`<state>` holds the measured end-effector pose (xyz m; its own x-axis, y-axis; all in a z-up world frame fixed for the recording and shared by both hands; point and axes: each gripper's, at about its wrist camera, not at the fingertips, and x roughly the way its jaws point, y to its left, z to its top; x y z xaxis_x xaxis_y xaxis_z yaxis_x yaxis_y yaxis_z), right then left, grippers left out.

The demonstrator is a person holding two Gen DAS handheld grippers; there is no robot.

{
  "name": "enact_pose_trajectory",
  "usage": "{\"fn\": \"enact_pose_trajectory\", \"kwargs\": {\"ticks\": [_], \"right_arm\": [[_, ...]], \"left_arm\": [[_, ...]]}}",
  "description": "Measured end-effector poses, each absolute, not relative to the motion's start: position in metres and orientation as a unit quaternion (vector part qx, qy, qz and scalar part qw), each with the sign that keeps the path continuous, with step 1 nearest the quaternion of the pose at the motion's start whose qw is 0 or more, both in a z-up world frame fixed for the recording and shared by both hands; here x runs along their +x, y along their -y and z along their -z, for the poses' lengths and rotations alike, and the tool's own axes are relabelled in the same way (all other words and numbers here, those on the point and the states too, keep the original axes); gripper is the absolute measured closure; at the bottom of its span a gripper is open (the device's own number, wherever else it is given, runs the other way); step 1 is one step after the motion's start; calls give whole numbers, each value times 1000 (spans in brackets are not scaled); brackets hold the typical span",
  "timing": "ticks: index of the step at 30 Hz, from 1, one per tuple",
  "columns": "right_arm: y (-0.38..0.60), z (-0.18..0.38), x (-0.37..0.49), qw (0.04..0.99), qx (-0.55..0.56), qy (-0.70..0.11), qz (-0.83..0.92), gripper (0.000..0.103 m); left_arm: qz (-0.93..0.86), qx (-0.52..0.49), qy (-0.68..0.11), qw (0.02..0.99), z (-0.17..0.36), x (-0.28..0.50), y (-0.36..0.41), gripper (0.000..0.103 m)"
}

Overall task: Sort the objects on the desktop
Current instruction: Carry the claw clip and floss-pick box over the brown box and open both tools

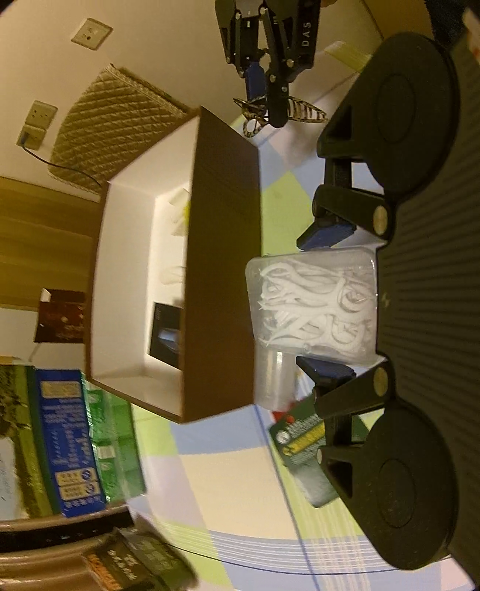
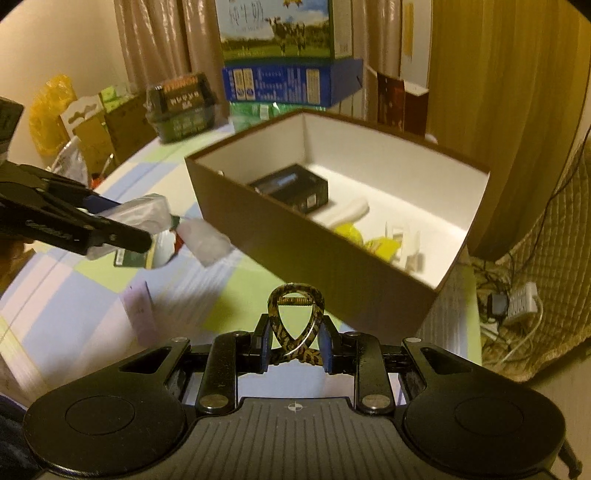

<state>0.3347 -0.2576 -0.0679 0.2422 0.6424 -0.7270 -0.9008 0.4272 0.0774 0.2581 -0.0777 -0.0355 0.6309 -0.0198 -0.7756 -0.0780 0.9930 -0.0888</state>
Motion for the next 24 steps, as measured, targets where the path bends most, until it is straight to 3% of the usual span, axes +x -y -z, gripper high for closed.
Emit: {"fn": "enact_pose_trajectory", "kwargs": {"ticks": [14,24], "right_arm": [[245,19,374,790,-163,-284,-518,80],[203,26,439,803,-170,-279,-498,80]], "left_arm": [[3,-36,-371,928,-5,315,98,47],[2,-47,-363,931,-10,388,93,47]]}}
